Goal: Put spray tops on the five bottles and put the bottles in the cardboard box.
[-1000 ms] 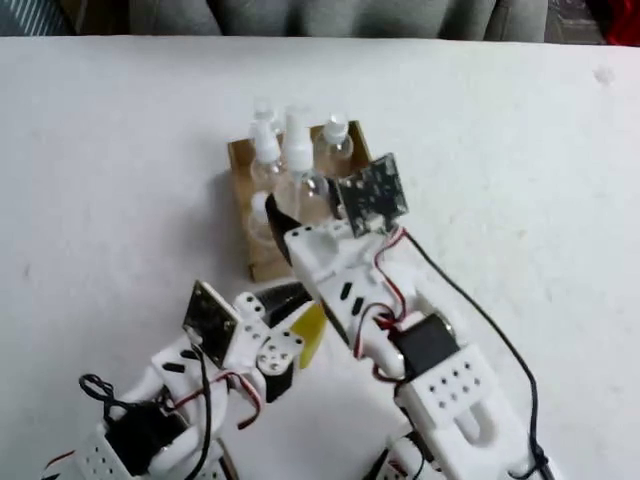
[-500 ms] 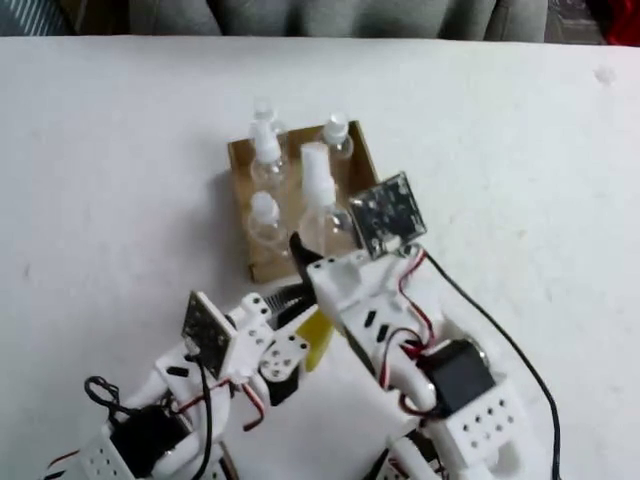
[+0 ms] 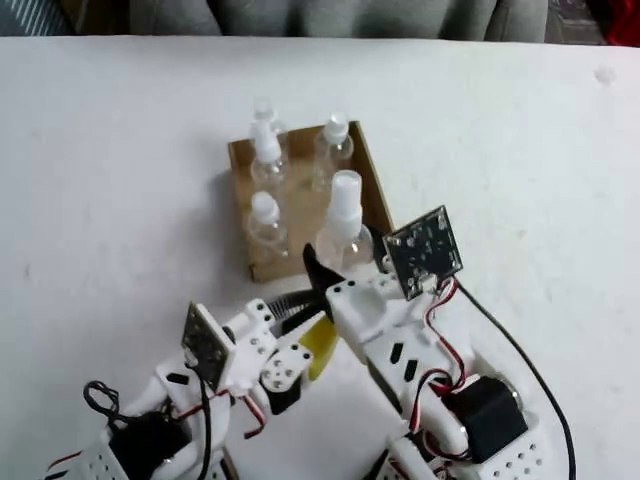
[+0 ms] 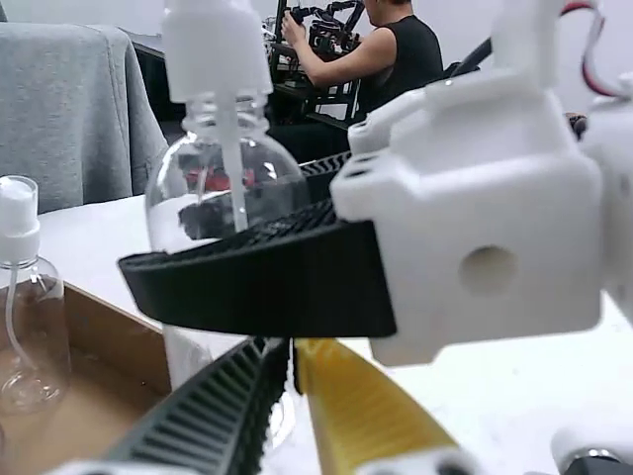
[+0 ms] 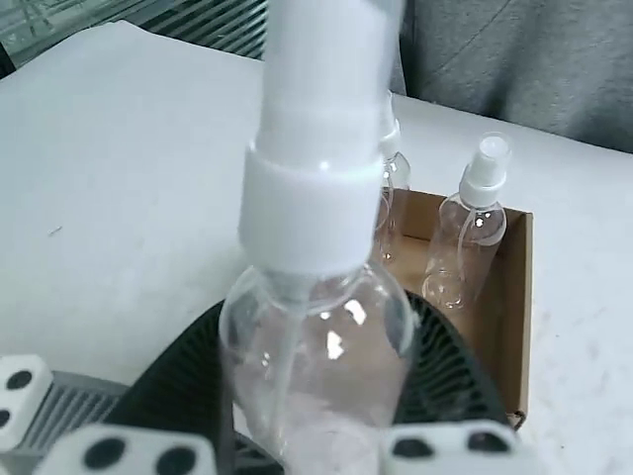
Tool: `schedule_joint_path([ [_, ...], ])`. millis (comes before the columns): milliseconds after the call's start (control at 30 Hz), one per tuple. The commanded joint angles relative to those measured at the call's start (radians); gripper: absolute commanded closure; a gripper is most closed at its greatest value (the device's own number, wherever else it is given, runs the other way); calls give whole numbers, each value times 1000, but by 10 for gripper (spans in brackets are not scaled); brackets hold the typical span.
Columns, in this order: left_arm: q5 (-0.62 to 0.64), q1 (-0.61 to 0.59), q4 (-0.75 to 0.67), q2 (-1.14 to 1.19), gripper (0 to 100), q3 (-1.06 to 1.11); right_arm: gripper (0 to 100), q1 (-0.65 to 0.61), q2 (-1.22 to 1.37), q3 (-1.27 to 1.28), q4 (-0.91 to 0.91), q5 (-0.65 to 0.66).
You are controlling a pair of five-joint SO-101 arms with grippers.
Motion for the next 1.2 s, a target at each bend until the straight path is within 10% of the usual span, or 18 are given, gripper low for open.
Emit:
schedule_joint_path([
  [0,-9,-31,-21,12,980,17,981,-62,-56,-58,33,5],
  [800,-31,-84,161,13,980,0,982,151,-140,89,-111,51],
  [1167,-170,-464,404,13,980,-34,982,200,-140,287,-400,43],
])
